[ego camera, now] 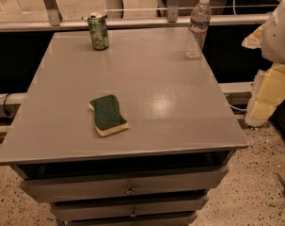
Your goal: Pick green can
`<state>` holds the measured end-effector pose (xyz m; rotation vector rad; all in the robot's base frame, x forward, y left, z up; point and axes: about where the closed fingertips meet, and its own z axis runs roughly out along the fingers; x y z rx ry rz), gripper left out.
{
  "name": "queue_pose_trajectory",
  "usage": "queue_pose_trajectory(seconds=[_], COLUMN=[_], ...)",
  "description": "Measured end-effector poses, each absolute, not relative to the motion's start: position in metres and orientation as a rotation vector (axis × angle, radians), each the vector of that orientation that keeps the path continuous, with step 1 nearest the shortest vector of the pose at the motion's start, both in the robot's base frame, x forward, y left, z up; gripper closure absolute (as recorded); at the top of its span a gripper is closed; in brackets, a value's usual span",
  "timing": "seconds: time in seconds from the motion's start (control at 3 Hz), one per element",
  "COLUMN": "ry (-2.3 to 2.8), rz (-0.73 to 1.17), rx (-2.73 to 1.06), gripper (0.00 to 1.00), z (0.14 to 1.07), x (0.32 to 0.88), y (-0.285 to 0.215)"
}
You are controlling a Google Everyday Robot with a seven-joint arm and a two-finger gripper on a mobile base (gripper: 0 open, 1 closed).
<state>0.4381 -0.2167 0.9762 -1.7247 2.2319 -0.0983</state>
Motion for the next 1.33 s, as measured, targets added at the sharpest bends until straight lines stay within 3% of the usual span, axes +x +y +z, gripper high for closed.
queue_pose_trajectory(seconds=[0.67,1.33], ry=[2.186,2.097], rz=[-0.012,0.121], rx=[-1.702,-1.609], gripper=[0.0,0.0], z=[0.963,0.93], x=[0.462,0.55], y=[-0.196,-0.124])
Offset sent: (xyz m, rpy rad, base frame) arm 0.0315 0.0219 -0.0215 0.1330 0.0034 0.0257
